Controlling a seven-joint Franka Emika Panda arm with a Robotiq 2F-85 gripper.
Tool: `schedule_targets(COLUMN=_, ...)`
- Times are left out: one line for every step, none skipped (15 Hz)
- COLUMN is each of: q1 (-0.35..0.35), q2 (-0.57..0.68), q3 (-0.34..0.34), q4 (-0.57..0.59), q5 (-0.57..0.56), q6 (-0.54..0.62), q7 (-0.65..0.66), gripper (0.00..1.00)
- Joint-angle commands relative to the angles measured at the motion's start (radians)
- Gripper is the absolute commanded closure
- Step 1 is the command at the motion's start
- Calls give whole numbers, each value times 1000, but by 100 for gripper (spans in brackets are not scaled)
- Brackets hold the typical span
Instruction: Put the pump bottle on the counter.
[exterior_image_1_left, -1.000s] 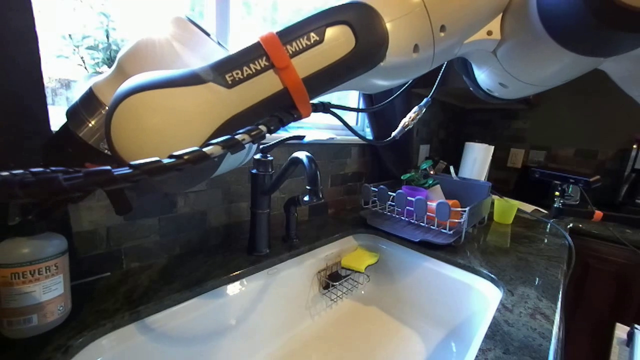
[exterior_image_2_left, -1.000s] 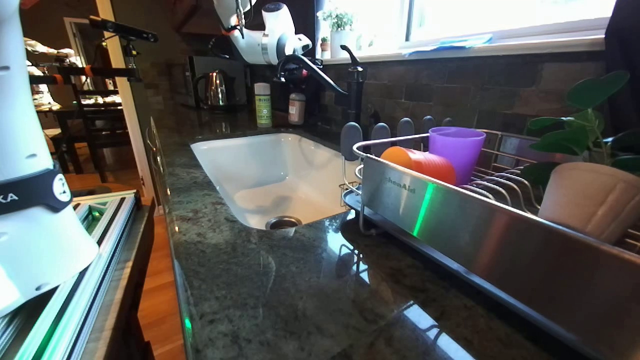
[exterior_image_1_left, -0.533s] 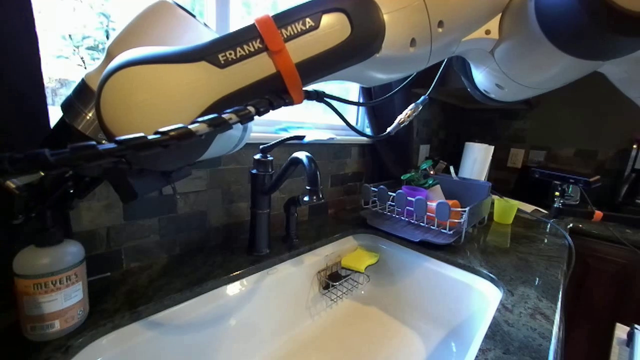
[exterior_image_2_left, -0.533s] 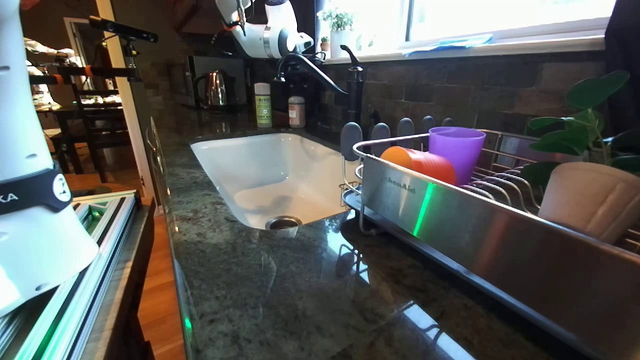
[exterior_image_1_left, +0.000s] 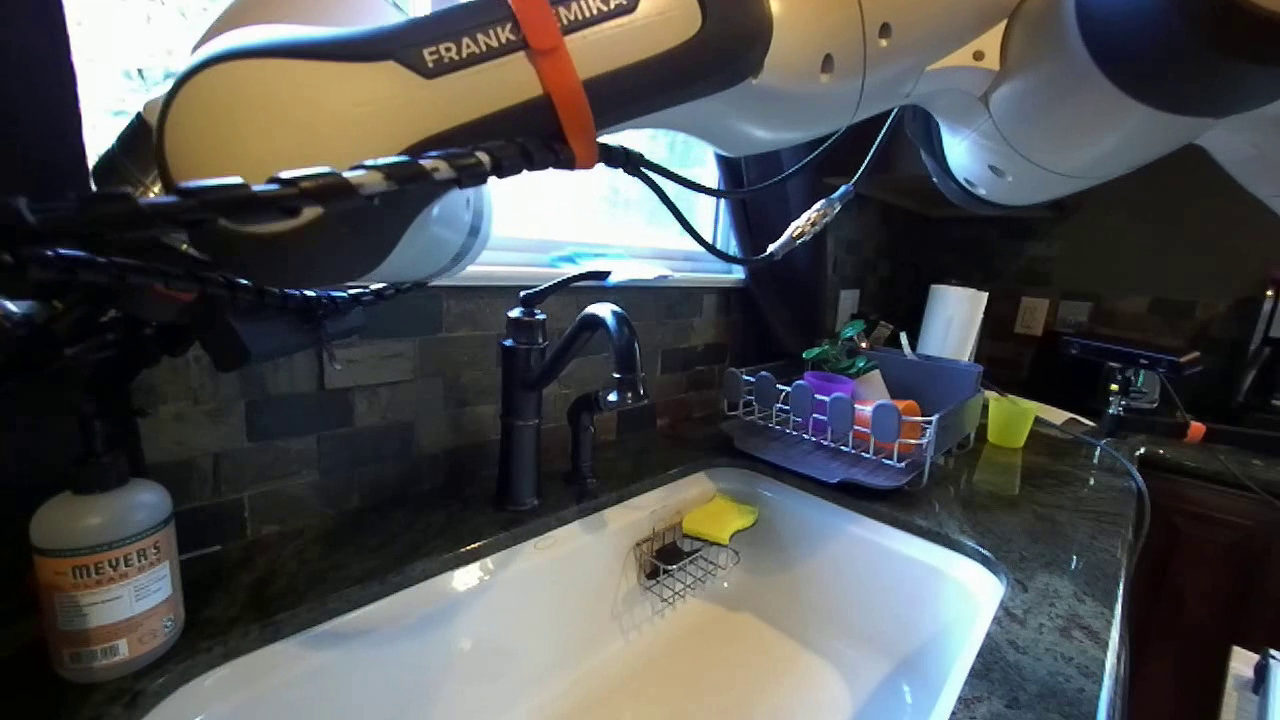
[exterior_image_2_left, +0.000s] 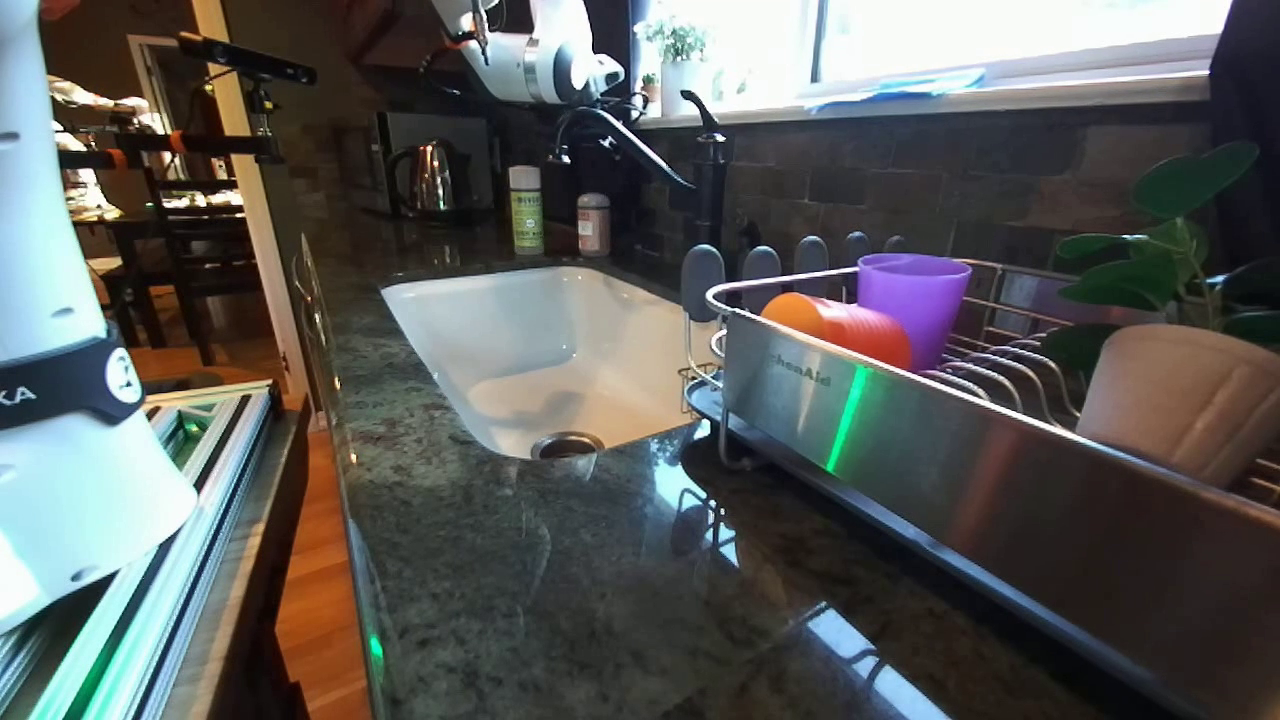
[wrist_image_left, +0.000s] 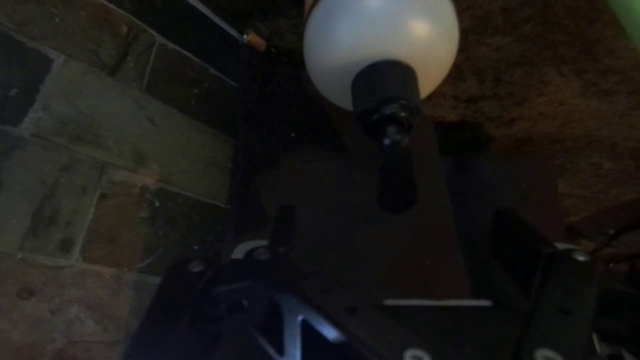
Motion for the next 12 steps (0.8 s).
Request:
schedule_targets(q1=-20, q2=-16, q3=67, q4=20, q5=50, q6=-123, q7=-28, gripper=0)
schedule_targets(q1=-26, q2=-30, q3=85, q4=19, q5=64, q6=-170, q7=-27, gripper=0)
schedule_targets(q1=-32, q2=-47, q3=102, q4=16, q5=77, q6=-216, q7=-25, gripper=0)
schedule_targets(q1=-33, q2=-66, q3=110, q4=15, q5=82, q6=-256, q7=-18, gripper=0)
schedule_targets(q1=-36, q2=-90, q3=122, q4=9, q5=86, q6=-302, q7=-18, gripper=0)
schedule_targets(q1=-35, q2=-120, q3=120, q4=-3, q5=74, q6=-328, q7=-17, gripper=0)
schedule_targets(q1=-34, q2=-148, q3=121, q4=-13, q5=64, q6=-349, q7=-18, gripper=0)
schedule_targets(q1=-35, q2=-179, q3=123, q4=-29, q5=51, q6=-359, q7=-36, gripper=0)
schedule_targets(q1=-42, q2=-211, q3=135, q4=-49, q5=49, q6=-348, q7=-67, gripper=0)
schedule_targets(q1=-23, q2=-139, q3=116, q4=19, q5=53, q6=-324, q7=-30, gripper=0)
schedule_targets(q1=-23, q2=-158, q3=117, q4=16, q5=53, q6=-326, q7=-33, gripper=0)
schedule_targets(q1=-23, q2=-163, q3=117, q4=16, q5=53, q6=-326, q7=-32, gripper=0)
